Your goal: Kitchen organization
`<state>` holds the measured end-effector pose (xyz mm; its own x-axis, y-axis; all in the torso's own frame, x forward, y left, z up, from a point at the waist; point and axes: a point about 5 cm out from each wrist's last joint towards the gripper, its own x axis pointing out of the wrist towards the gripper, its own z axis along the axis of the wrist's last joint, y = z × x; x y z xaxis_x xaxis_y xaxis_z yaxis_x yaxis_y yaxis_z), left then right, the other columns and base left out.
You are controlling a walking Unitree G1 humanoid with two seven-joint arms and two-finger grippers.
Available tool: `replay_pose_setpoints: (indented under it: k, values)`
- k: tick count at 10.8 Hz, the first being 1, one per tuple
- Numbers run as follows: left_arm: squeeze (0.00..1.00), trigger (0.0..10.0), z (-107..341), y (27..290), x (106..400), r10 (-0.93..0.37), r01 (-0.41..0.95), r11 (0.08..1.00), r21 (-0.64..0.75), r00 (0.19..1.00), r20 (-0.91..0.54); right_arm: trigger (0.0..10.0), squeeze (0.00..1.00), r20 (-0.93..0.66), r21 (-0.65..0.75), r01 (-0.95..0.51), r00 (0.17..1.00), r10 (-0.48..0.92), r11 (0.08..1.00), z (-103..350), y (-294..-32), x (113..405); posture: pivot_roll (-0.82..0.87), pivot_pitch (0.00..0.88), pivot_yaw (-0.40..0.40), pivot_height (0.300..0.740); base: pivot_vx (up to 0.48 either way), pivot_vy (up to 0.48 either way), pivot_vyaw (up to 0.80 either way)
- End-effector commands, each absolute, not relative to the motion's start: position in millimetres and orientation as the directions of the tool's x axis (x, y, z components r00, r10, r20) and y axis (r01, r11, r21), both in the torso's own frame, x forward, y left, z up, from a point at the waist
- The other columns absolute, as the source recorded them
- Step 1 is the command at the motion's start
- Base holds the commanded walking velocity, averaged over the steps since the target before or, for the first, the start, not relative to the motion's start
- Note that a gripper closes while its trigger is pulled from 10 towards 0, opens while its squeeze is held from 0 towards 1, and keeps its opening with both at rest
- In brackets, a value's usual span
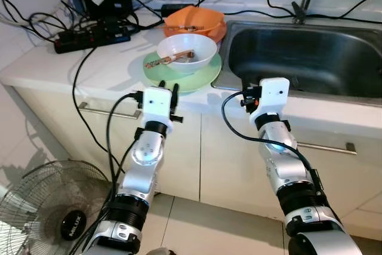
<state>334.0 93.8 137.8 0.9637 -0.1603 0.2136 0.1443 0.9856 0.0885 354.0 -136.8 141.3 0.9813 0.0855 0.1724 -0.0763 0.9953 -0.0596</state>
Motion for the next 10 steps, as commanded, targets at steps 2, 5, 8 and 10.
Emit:
replay_pose_setpoints:
  k: [2, 5, 8, 10]
  values:
    - [0.0, 10.0, 140.8, 96.2, 333.5, -0.151, 0.132, 0.987, 0.096, 0.961, 0.231, 10.0, 0.0, 0.178, -0.058, -0.079, 0.98, 0.088, 0.995, 144.8, -135.0, 356.6, 0.05, 0.0, 0.075, 0.74, 0.0, 0.0, 0.25]
    - [0.0, 10.0, 140.8, 96.4, 333.0, -0.148, 0.129, 0.987, 0.096, 0.961, 0.233, 10.0, 0.0, 0.18, -0.06, -0.091, 0.979, 0.101, 0.994, 144.4, -132.3, 355.8, 0.05, 0.0, 0.073, 0.74, 0.0, 0.0, 0.8]
    - [0.0, 10.0, 140.7, 96.2, 332.8, -0.147, 0.128, 0.987, 0.096, 0.962, 0.231, 10.0, 0.0, 0.175, -0.051, -0.089, 0.98, 0.096, 0.995, 144.5, -133.9, 356.4, 0.05, 0.0, 0.072, 0.74, 0.0, 0.0, 0.0]
    - [0.0, 10.0, 140.0, 97.2, 332.7, -0.135, 0.116, 0.989, 0.093, 0.964, 0.231, 10.0, 0.0, 0.173, -0.056, -0.1, 0.979, 0.108, 0.993, 143.9, -132.0, 356.3, 0.05, 0.0, 0.07, 0.74, 0.0, 0.0, 0.0]
